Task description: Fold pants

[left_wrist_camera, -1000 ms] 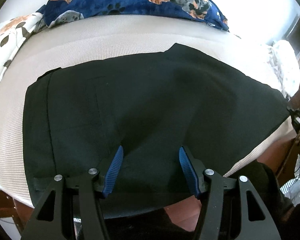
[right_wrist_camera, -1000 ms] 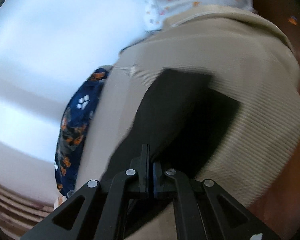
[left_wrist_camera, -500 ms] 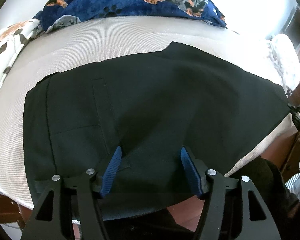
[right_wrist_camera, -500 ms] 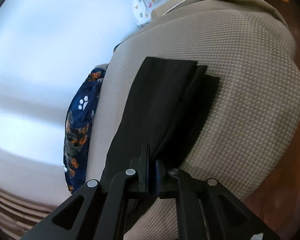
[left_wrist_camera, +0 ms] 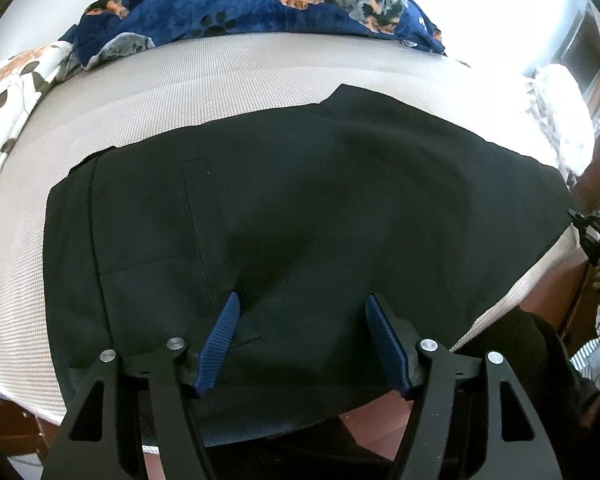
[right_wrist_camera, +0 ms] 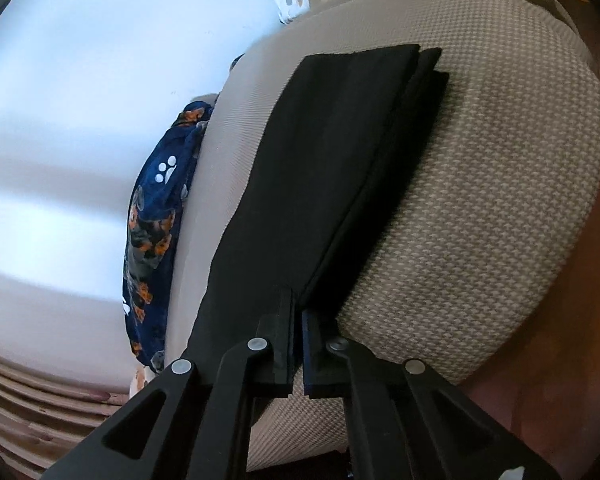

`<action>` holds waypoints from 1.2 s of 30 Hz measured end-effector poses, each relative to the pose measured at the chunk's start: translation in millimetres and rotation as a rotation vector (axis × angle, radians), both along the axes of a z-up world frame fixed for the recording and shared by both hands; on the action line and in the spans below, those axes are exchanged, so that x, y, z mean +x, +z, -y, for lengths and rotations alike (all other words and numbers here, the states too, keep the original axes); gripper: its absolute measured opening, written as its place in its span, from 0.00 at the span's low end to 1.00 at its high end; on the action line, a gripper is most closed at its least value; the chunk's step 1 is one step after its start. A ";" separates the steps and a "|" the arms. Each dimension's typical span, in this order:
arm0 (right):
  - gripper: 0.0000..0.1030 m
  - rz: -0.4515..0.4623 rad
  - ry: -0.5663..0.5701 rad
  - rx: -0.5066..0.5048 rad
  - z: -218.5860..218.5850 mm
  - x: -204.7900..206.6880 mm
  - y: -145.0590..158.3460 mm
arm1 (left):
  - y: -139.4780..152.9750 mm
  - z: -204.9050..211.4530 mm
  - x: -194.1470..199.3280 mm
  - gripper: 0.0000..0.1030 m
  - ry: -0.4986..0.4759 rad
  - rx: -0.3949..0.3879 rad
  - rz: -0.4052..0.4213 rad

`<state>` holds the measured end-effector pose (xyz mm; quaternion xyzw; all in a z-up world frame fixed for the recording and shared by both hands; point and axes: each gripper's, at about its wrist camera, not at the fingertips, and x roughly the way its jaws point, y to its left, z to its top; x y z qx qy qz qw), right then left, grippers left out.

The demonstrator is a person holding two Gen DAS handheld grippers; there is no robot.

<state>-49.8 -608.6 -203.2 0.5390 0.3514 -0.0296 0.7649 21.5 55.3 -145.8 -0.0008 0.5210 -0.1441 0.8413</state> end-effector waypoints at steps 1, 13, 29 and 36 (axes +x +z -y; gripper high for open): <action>0.04 0.005 -0.012 0.030 1.6 -1.2 -1.5 | 0.0 0.4 -0.5 0.65 -0.003 0.004 0.003; 0.26 0.026 0.065 0.082 -30.3 6.1 6.4 | 52.3 -56.1 -16.3 0.65 0.194 -0.120 0.159; 0.46 0.058 0.037 0.149 -33.7 -8.2 10.0 | -2.8 -190.6 -55.5 0.65 0.433 -0.360 -0.161; 0.53 0.063 0.034 0.148 -37.1 -12.1 12.8 | 1.8 -172.7 -57.3 0.44 0.341 -0.419 -0.191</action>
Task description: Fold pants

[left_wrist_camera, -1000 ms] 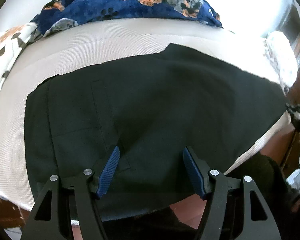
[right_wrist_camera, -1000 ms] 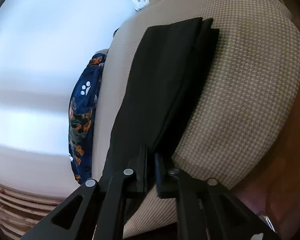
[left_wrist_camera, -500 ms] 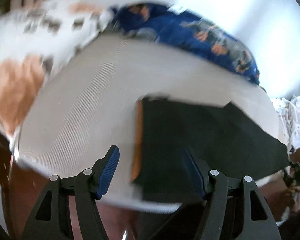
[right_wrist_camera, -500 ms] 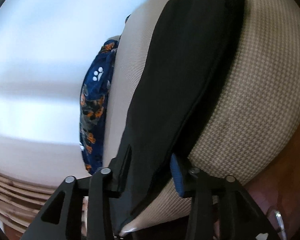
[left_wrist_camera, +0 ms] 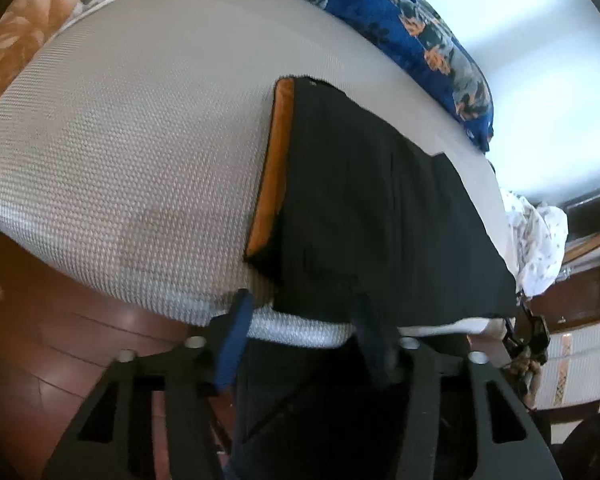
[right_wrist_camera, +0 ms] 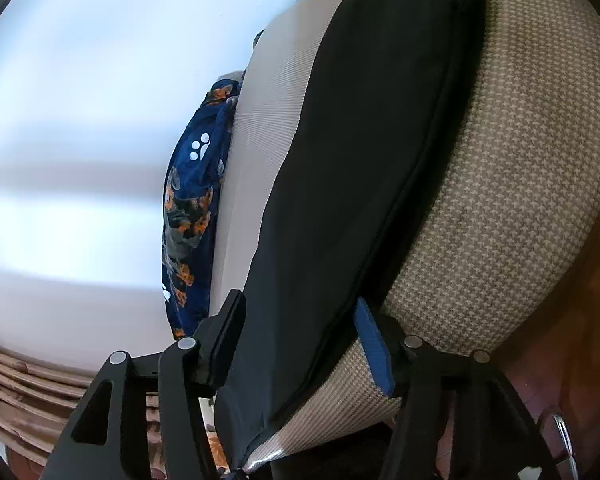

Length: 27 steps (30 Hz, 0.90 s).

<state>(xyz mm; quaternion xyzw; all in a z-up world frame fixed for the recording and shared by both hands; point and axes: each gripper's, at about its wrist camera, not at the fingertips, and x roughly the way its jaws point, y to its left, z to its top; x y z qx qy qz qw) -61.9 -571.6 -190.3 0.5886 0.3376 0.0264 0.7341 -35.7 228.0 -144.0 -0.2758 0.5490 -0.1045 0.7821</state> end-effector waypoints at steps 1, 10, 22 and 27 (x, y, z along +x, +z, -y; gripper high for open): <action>0.54 0.003 -0.001 -0.001 -0.2 -0.4 0.0 | -1.2 1.4 1.0 0.37 -0.006 -0.010 -0.001; 0.58 0.008 -0.002 -0.008 -4.9 3.6 2.2 | 11.9 1.0 12.4 0.14 0.056 0.097 0.071; 0.65 0.026 -0.003 -0.012 -9.3 4.8 2.7 | 12.2 10.3 29.0 0.04 0.081 0.267 0.080; 0.67 0.032 0.004 -0.022 -9.2 5.7 3.8 | 7.2 4.4 24.2 0.04 0.090 0.248 0.098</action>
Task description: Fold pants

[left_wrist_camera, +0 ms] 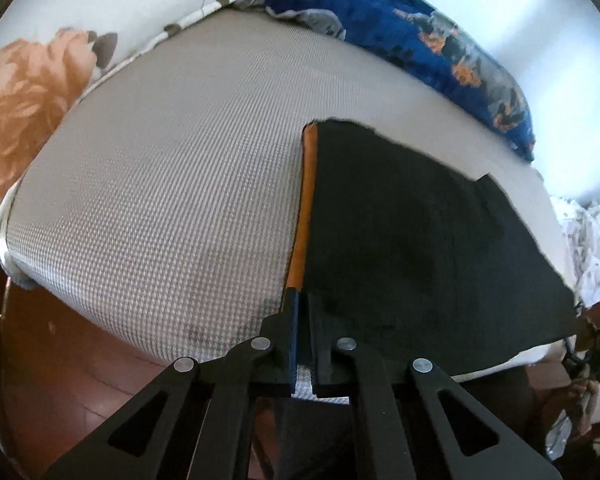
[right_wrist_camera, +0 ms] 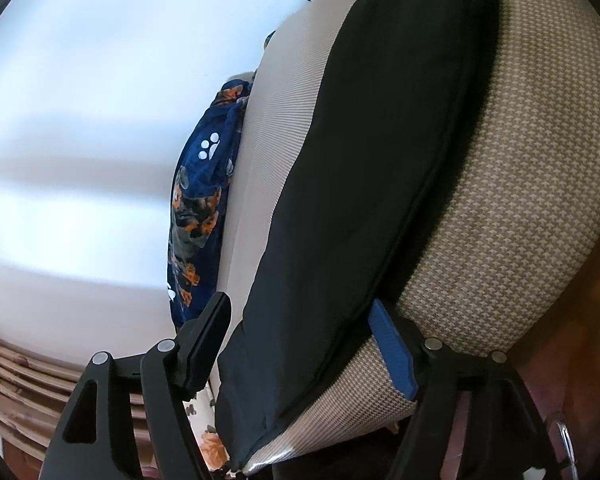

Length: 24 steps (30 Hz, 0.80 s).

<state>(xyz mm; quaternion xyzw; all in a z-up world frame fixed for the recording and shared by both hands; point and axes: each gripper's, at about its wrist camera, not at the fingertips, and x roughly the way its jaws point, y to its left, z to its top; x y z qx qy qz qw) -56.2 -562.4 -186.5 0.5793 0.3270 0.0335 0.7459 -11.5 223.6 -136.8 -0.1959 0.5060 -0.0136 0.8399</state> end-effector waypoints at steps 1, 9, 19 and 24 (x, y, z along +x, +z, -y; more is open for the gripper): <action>0.67 0.000 0.001 0.001 0.0 0.3 0.4 | 3.7 -2.6 -0.7 0.04 0.005 -0.016 0.004; 0.70 0.012 -0.005 0.028 4.6 -1.1 -1.7 | -2.7 -9.0 -16.2 0.10 -0.056 -0.178 -0.166; 0.71 0.010 -0.003 0.017 0.9 1.0 0.5 | -20.4 -22.7 -22.1 0.10 0.058 -0.434 -0.144; 0.72 0.013 -0.005 0.025 0.7 1.8 -2.0 | -18.9 -25.4 -22.7 0.11 0.070 -0.498 -0.116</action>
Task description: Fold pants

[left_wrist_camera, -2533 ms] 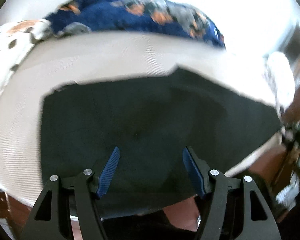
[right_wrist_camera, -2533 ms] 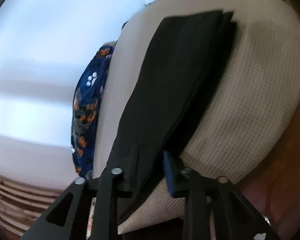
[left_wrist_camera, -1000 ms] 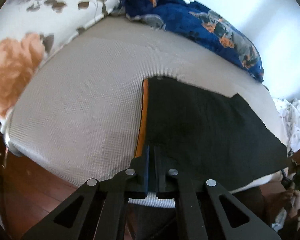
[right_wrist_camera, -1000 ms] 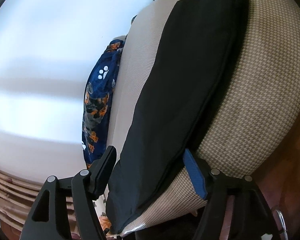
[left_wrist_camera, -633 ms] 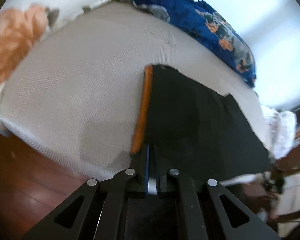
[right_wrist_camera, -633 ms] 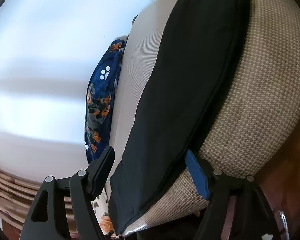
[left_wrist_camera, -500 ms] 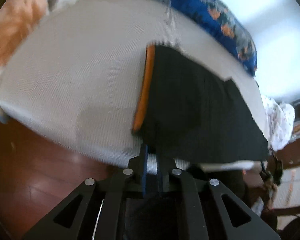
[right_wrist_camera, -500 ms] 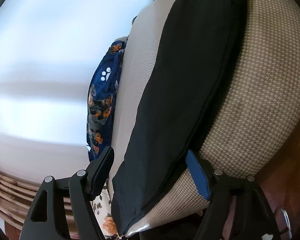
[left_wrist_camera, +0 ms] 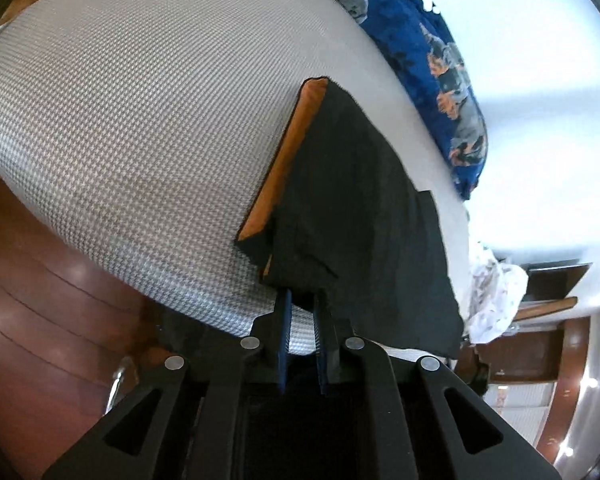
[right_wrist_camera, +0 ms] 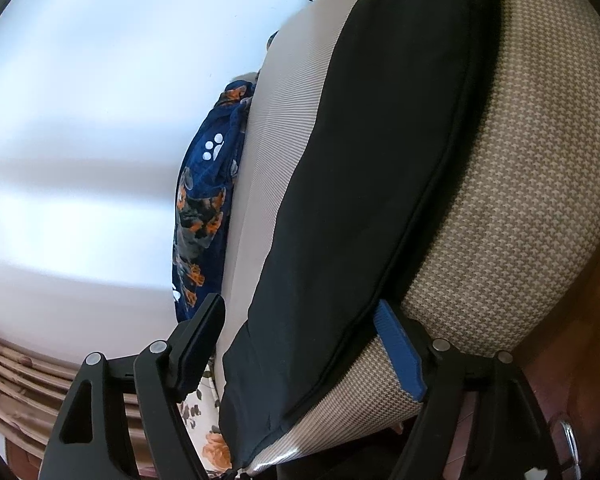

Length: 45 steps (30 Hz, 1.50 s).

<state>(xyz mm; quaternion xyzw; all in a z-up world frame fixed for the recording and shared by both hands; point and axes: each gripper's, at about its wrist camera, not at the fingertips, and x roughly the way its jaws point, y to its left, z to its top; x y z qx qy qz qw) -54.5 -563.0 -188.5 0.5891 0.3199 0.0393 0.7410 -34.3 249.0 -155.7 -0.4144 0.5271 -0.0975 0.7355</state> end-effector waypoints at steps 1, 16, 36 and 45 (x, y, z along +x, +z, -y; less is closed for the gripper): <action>0.72 0.001 0.000 0.001 0.1 0.4 -0.5 | -0.4 0.1 1.3 0.15 -0.004 -0.001 -0.002; 0.73 0.009 0.005 -0.018 -0.9 0.5 -1.2 | 28.1 20.6 23.1 0.01 -0.007 0.286 0.086; 0.76 0.034 -0.080 -0.026 23.3 -13.1 0.4 | 66.4 90.6 20.1 0.27 -0.169 0.547 0.265; 0.78 0.045 -0.286 -0.020 107.1 -43.5 -6.4 | 30.7 126.3 45.1 0.34 -0.280 0.612 0.193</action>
